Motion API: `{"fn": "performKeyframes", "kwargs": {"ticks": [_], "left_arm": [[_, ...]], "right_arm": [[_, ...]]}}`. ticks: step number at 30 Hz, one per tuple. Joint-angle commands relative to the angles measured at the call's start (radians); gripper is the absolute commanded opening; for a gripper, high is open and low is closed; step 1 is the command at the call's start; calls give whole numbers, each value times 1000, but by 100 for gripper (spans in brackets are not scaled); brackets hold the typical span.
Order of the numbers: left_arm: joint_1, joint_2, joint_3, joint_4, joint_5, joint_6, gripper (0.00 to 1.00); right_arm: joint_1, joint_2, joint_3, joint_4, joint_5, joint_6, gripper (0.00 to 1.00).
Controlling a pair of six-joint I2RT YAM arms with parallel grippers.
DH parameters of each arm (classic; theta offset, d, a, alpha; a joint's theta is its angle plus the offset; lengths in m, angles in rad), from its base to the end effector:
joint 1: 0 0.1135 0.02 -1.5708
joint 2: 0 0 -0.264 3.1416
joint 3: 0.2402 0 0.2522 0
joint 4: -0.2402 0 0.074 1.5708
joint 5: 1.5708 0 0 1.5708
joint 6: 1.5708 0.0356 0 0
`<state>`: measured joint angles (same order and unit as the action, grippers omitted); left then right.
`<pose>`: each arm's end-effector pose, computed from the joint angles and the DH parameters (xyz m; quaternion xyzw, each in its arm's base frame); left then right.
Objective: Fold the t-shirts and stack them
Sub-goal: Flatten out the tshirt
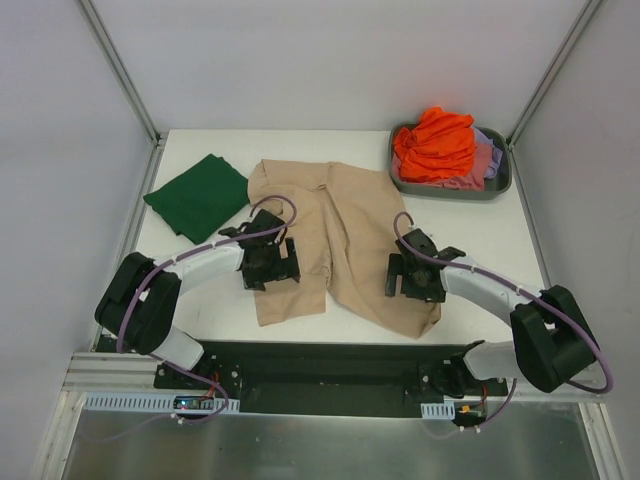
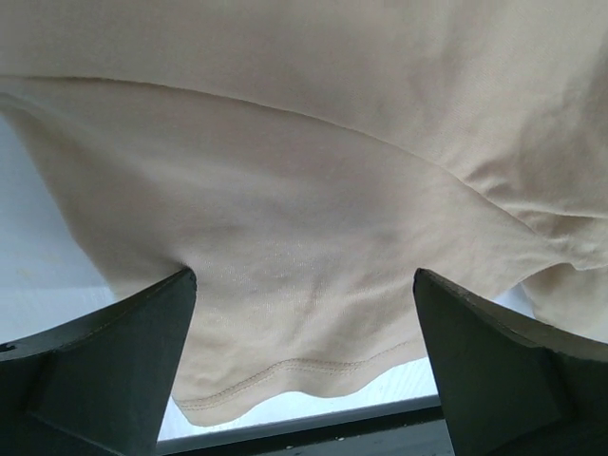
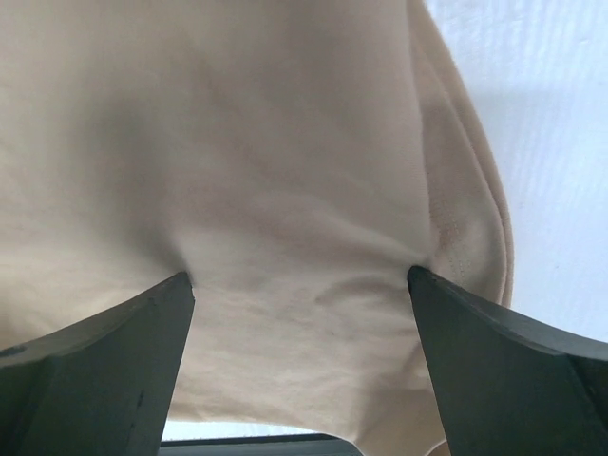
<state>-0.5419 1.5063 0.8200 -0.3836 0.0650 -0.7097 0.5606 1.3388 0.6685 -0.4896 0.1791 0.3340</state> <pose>0.2413 -0.1480 0.1721 -0.0731 0.9656 -0.1706 0.1823 0.1999 0.1180 0.1653 -0.0921 0.9709 0.0089 0.2211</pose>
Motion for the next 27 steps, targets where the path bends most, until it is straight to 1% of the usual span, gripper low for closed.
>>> {"fn": "performKeyframes", "kwargs": {"ticks": [1, 6, 9, 16, 21, 24, 27], "left_arm": [[23, 18, -9, -92, -184, -51, 99], [124, 60, 10, -120, -206, -51, 99], [190, 104, 44, -120, -203, -27, 99], [215, 207, 186, -118, -209, -2, 99], [234, 298, 289, -120, -186, 21, 99], [244, 302, 309, -121, -183, 32, 99], [246, 284, 300, -118, -185, 38, 99]], "right_arm": [[-67, 25, -23, -14, 33, 4, 98], [-110, 56, -9, 2, 42, -7, 98], [-113, 86, 17, 0, 59, -9, 98], [-198, 194, 123, 0, 69, -39, 98], [-301, 261, 209, 17, -21, -87, 99], [-358, 275, 246, 16, -53, -107, 99], [-427, 254, 252, -20, -1, -113, 99]]}}
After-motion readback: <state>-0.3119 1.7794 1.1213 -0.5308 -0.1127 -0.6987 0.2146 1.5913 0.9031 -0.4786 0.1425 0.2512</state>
